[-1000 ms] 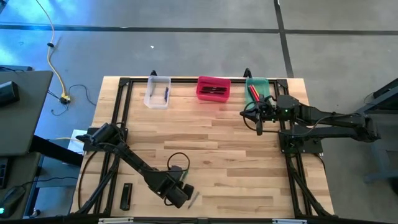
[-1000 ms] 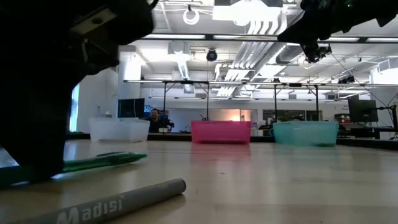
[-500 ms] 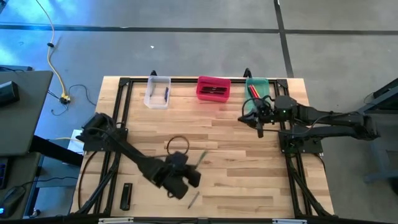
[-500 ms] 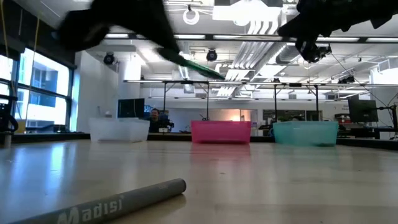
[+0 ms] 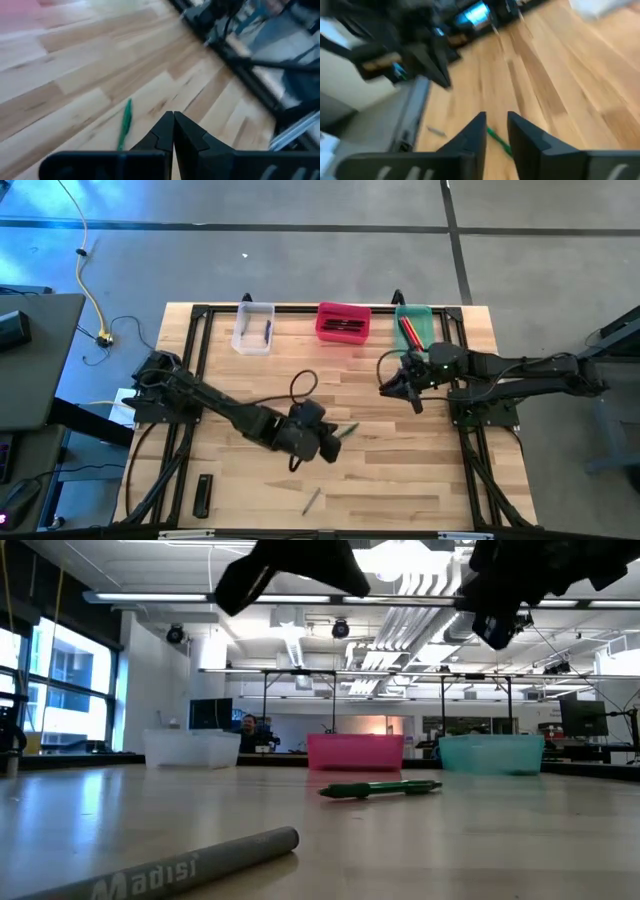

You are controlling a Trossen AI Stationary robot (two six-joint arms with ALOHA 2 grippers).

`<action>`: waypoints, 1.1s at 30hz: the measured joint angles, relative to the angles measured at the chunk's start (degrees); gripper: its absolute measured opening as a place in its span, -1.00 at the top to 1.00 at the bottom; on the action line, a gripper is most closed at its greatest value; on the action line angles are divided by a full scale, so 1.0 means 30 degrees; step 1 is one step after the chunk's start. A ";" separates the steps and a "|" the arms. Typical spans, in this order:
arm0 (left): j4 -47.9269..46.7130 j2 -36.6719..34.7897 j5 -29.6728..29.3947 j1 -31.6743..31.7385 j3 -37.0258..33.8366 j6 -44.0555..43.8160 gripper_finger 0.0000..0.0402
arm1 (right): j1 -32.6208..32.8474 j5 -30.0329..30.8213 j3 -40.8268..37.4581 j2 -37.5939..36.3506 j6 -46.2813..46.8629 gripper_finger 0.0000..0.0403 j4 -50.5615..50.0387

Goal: Sort crayons/erasers/pens/pencils in bins
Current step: Put the green pen into the red bin

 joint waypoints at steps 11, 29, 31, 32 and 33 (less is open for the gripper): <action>0.5013 -0.1246 0.0957 -0.1098 -0.4558 0.0127 1.00 | 0.1693 0.0210 0.0499 0.4439 -0.2807 0.37 -0.1743; 1.4001 -0.9464 0.2195 -0.1682 -1.6932 0.2972 1.00 | 0.5858 0.3707 1.1383 1.7256 -0.6816 0.05 -0.8439; 1.3570 -1.0181 0.2037 -0.1697 -1.7511 0.3075 1.00 | 0.5966 0.3768 1.2760 1.8662 -0.7574 0.02 -0.9145; 1.3922 -1.0260 0.2072 -0.1692 -1.7582 0.3120 1.00 | 0.6056 0.3880 1.3461 1.9307 -0.7728 0.02 -0.9948; 1.3954 -1.0568 0.2068 -0.1686 -1.7842 0.3146 1.00 | 0.6102 0.3893 1.4161 1.9988 -0.7998 0.02 -1.0296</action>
